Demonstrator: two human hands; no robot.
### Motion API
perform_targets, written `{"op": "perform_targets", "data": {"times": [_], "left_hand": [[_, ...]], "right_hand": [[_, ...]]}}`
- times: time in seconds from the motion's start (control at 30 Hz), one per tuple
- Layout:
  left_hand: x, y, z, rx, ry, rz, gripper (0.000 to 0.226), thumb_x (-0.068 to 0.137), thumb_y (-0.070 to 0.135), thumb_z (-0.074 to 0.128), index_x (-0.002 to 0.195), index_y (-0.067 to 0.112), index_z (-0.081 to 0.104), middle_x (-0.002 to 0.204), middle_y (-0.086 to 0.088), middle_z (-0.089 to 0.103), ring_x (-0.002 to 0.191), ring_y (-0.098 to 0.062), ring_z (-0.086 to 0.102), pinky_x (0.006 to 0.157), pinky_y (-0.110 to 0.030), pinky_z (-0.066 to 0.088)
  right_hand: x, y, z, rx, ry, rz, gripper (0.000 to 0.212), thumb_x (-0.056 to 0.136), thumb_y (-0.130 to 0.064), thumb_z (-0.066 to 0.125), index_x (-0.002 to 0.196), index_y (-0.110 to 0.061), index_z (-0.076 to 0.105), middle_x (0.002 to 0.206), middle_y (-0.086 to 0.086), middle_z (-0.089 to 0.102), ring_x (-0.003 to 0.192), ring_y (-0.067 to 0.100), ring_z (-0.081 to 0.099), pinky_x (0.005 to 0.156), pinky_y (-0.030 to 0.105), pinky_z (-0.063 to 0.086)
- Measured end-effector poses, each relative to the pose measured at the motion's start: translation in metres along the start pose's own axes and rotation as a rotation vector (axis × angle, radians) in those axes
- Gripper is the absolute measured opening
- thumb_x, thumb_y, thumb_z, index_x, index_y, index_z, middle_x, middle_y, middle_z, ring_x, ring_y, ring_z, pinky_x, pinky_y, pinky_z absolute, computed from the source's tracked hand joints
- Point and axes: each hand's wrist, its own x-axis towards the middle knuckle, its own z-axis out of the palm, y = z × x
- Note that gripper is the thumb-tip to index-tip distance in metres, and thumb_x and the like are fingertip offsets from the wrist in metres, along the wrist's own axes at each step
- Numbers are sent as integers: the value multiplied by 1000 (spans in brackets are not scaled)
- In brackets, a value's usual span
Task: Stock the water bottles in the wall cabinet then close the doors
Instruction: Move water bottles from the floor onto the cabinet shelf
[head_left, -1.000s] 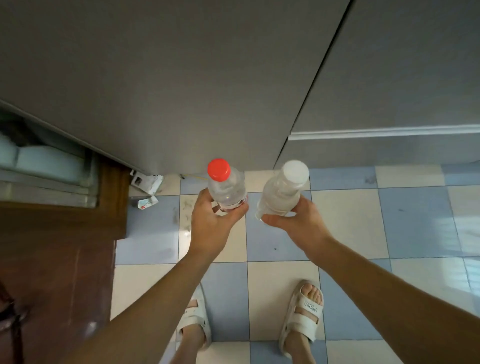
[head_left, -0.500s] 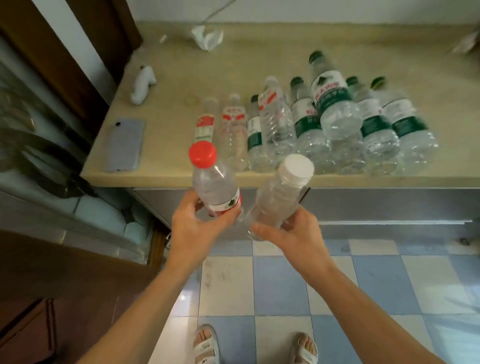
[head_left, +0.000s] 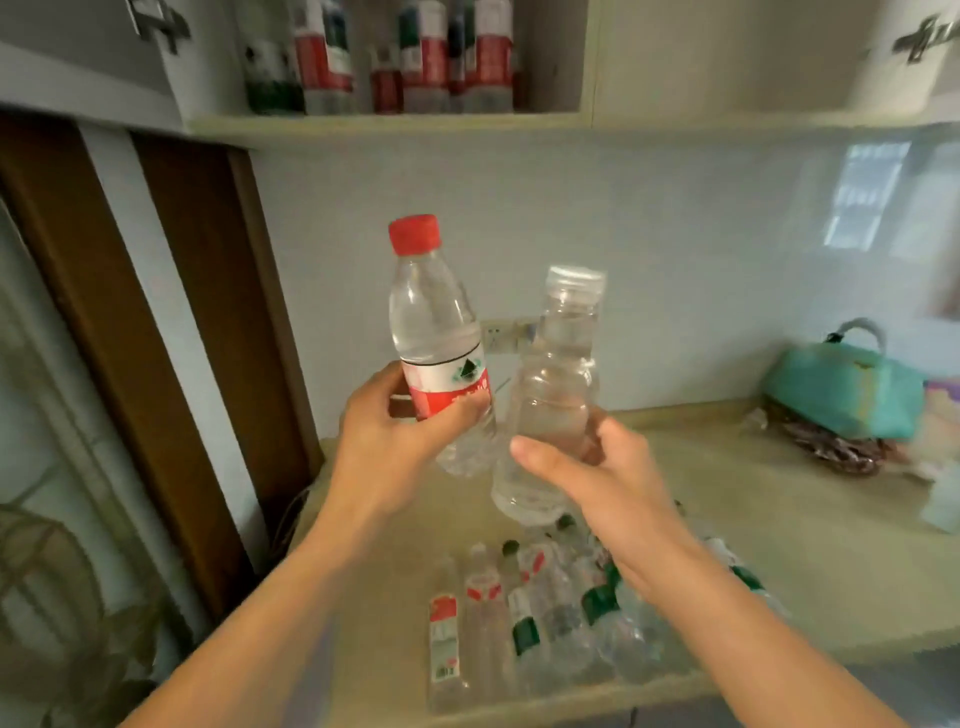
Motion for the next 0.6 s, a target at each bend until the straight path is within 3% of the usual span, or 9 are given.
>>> {"op": "perform_targets", "data": {"times": [0.13,0.3,0.37,0.47,0.6], "left_hand": [[82,55,4,58,102,159,32,72,51,85,96,36,70,88,24,72,81,4,65,63,-9,46],[175,111,5,119,196,325,41,71,56,82,105,38,67,91,23,70,88,13,61,63,-2,46],[207,127,4,122,227,356,39,71,55,84,103,38,69,89,22,72,86,11,64,61,-2,47],[251,145,4,118,258,378,36,69,55,84,98,42,66,86,25,71,82,9,67,60,-6,50],[302,150,0,149,291,343,50,70,51,85,114,34,68,92,23,66,88,1,67,72,-16,51]], "right_hand": [[73,-64,-21,36,25,-167,43,70,-52,83,108,-36,71,103,-12,78,98,7,73,81,25,57],[172,-136,-44,79,6,-327,50,70,-52,79,113,-28,69,104,-5,77,97,16,74,89,41,56],[207,-162,-48,78,-5,-379,52,75,-51,76,120,-26,67,110,-3,76,103,18,73,96,48,55],[254,-194,-50,45,-36,-451,34,89,-40,74,119,-25,69,108,-4,77,102,16,74,97,49,56],[307,-221,-41,-18,-23,-509,30,93,-35,72,121,-25,66,103,-5,77,94,13,75,88,44,61]]}}
